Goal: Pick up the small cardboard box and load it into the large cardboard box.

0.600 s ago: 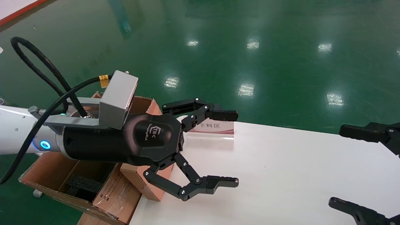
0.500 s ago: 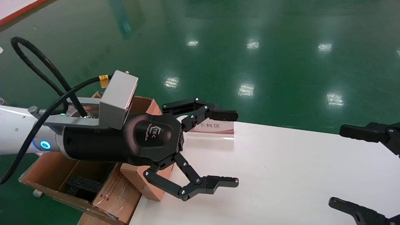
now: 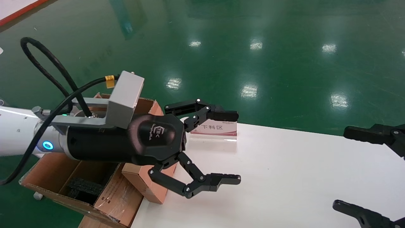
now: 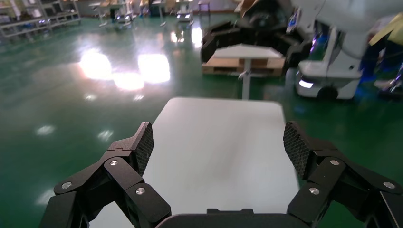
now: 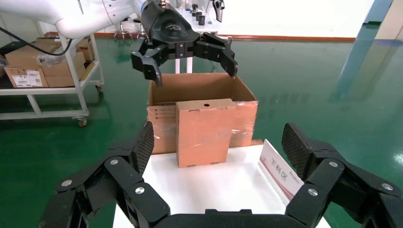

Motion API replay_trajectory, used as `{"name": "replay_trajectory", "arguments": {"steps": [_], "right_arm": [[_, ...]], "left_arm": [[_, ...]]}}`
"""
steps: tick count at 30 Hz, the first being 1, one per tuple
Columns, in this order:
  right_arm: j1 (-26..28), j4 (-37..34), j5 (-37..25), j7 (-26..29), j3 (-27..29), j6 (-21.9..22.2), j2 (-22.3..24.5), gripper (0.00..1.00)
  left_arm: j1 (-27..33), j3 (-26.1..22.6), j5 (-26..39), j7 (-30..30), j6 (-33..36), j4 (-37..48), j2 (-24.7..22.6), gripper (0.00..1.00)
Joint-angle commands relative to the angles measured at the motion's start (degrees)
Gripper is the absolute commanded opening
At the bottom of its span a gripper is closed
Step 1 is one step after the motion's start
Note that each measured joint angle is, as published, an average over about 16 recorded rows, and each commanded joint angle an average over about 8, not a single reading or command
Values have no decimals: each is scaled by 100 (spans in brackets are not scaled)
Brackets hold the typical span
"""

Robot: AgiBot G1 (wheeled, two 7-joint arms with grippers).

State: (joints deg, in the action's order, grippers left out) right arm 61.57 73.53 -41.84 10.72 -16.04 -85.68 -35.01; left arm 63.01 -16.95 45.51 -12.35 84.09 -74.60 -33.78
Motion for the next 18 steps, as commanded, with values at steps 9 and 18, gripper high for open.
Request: {"name": "replay_trajectory", "arguments": {"steps": [9,18], "right_arm": [[2,-3,3,-3,-5,0,1,100],[3,-3,5,-5,-9,2,3,100]], "left_arm": [[768,-493,1355,-555,9,-217,191,100],[1916,-1278,3020,-1615,394,-201,-12,100]]}}
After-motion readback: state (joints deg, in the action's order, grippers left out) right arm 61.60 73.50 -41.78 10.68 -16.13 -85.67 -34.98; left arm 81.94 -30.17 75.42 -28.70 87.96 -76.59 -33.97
